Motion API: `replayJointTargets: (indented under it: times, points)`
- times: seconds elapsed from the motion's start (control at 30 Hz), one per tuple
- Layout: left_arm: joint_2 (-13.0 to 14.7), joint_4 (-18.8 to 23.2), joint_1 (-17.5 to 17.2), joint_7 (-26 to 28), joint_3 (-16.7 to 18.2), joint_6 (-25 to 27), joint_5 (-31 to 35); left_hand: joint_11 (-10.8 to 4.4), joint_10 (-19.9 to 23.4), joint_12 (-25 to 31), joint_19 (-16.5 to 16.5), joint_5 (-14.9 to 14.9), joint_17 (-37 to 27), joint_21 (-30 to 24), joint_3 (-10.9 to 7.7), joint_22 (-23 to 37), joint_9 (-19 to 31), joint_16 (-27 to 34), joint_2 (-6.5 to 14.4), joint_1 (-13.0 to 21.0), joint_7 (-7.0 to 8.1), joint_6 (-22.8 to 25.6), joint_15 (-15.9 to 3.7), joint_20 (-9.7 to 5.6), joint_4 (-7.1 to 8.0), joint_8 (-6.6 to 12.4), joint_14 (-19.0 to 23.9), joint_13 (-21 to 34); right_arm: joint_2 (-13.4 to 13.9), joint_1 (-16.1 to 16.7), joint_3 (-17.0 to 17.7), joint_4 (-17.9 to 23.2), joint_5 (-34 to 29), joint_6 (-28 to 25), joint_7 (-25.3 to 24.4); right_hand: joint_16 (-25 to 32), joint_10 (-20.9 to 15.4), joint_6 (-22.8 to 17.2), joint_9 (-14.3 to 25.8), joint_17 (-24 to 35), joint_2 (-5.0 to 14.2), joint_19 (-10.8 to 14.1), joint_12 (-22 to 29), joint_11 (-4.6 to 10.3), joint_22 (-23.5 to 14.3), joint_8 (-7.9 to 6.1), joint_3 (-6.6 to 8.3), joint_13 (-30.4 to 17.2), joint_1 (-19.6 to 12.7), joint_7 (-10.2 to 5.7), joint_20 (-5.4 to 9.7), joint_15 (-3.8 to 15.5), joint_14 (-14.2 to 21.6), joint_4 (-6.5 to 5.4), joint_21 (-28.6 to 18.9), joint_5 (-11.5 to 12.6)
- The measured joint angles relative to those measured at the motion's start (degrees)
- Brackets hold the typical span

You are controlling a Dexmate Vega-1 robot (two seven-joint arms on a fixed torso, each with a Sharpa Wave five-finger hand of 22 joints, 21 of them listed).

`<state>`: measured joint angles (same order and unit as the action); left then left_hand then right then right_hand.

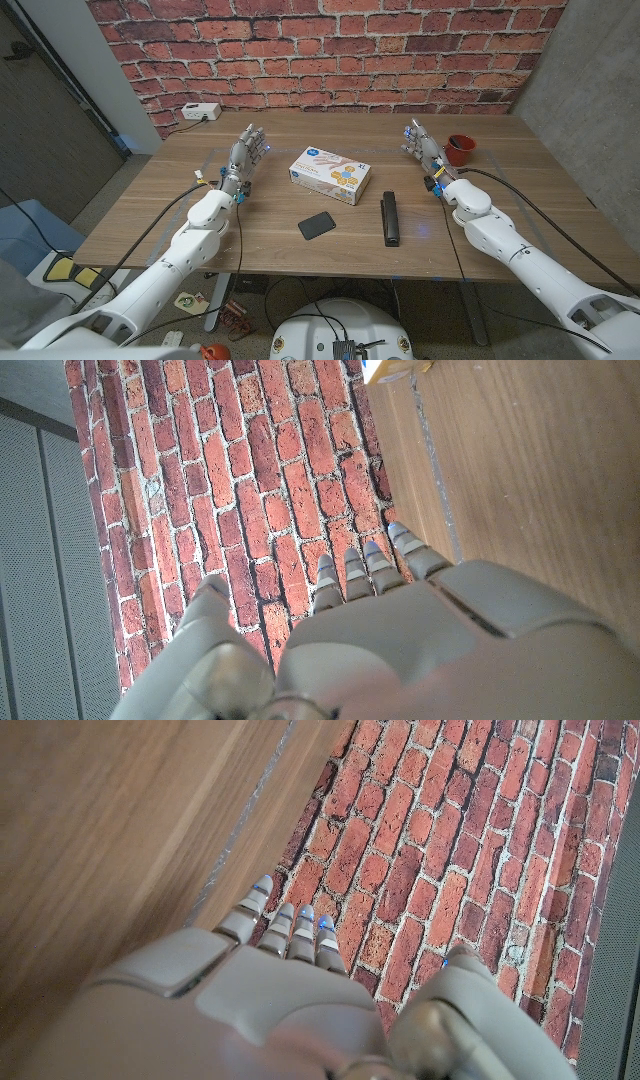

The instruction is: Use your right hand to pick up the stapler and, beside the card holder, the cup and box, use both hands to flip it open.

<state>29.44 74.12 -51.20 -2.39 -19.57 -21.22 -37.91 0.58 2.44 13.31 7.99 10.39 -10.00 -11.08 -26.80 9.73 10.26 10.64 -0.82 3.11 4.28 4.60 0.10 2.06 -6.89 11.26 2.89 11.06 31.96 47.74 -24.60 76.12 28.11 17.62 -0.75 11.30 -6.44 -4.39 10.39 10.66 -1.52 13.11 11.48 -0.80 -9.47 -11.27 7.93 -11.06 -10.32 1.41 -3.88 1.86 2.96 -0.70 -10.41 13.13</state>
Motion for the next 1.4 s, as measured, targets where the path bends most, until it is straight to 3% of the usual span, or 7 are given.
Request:
replayJointTargets:
  times: [0.5, 0.6, 0.67, 0.8, 1.03, 1.2, 1.4]
  points:
    - [0.5, 1.3, -1.5, 0.8, 0.6, 0.0, -0.2, 0.00, 0.0, 0.0, 0.0, 0.0, 0.0, 0.0, 0.00, 0.0, 0.0, 0.0, 0.0, 0.0, 0.00, 0.0, 0.00, 0.00, 0.00, 0.00, 0.0, 0.0, 1.8, 1.3, -0.2, 2.8, -2.5, -1.4, -1.8, 0.0, 0.3, 0.4, 0.2, 0.0, 0.26, -0.3, 0.0, 0.30, 0.0, 0.00, 0.56, 0.0, -1.9, -1.02, 0.31, 0.32, -0.3, 1.03, 0.0, -0.2]
    - [0.5, 1.3, -1.7, 0.8, 0.7, 0.0, -0.2, 0.00, 0.0, 0.0, 0.0, 0.0, 0.0, 0.0, 0.00, 0.0, 0.0, 0.0, 0.0, 0.0, 0.00, 0.0, 0.00, 0.00, 0.00, 0.00, 0.0, 0.0, 1.8, 1.3, -0.2, 2.8, -3.1, -1.7, -2.2, 0.0, 0.3, 0.6, 0.2, 0.0, 0.50, -0.3, 0.0, 0.33, 0.0, 0.00, 0.86, 0.0, -2.8, -1.23, 0.31, 0.31, -0.3, 1.83, 0.0, -0.3]
    - [0.6, 1.5, -1.8, 0.8, 0.8, 0.0, -0.2, 0.00, 0.0, 0.0, 0.0, 0.0, 0.0, 0.0, 0.00, 0.0, 0.0, 0.0, 0.0, 0.0, 0.00, 0.0, 0.00, 0.00, 0.00, 0.00, 0.0, 0.0, 1.8, 1.3, -0.2, 2.8, -3.4, -1.9, -2.4, 0.0, 0.7, 0.6, 0.2, 0.0, 0.72, -0.1, -0.2, 0.73, 0.0, 0.00, 1.29, 0.0, -4.5, -1.23, -0.17, -0.71, 0.0, 2.70, 0.0, -0.5]
    - [0.7, 1.7, -2.1, 1.1, 0.9, -0.4, -0.3, 0.00, 0.0, 0.0, 0.0, 0.0, 0.0, 0.0, 0.00, 0.2, 0.0, 0.0, 0.0, 0.0, 0.00, 0.0, -0.01, 0.00, 0.00, 0.00, 0.0, 0.0, 3.0, 1.9, -0.4, 4.7, -4.2, -2.4, -2.9, 0.0, 1.4, 0.8, 0.2, 0.0, 0.66, -0.2, -0.3, 0.08, 0.0, 0.00, 1.66, -0.1, -5.7, -1.42, -0.66, -1.06, 0.0, 3.54, 0.0, -0.7]
    - [0.8, 1.9, -2.5, 1.3, 1.1, -0.6, -0.3, 0.00, 0.0, 0.0, 0.0, 0.0, 0.0, 0.0, 0.00, 0.3, 0.0, 0.0, 0.0, 0.0, 0.00, 0.0, -0.01, 0.00, 0.00, 0.00, 0.0, 0.0, 3.9, 2.5, -0.6, 6.1, -5.6, -3.5, -3.9, 0.0, 1.5, 1.9, 0.2, 0.0, 0.83, -0.2, -0.3, -0.57, 0.0, 0.27, 1.87, -0.3, -6.4, -0.39, -0.65, -1.05, 0.0, 4.17, 0.0, -0.9]
    - [0.8, 1.9, -2.6, 1.4, 1.2, -0.7, -0.3, 0.00, 0.0, -0.3, 0.0, 0.0, 0.0, 0.0, 0.00, 0.3, 0.0, 0.0, 0.0, 0.0, 0.00, 0.0, -0.01, 0.00, 0.00, 0.00, 0.0, 0.0, 4.8, 3.5, -0.7, 7.9, -6.9, -4.5, -5.1, 0.0, 0.6, 1.4, 0.2, 0.0, 0.63, 0.1, -0.3, -1.89, 0.0, 0.27, 2.03, -0.3, -7.5, 1.26, 0.11, -1.36, 0.3, 4.77, 0.0, -0.9]
    - [0.8, 1.9, -2.6, 1.5, 1.2, -0.7, -0.3, 0.00, 0.0, -0.5, 0.0, 0.0, 0.0, 0.0, 0.00, 0.3, 0.0, 0.0, 0.0, 0.0, 0.00, 0.0, -0.01, 0.00, 0.00, -0.25, 0.0, 0.0, 5.7, 4.4, -0.7, 9.5, -8.5, -5.7, -6.7, 0.0, 0.9, 1.4, 0.2, 0.0, 0.88, 0.1, -0.3, -2.20, 0.0, 0.27, 2.09, -0.3, -7.8, 1.26, 0.11, -1.58, 0.1, 5.18, 0.0, -1.3]
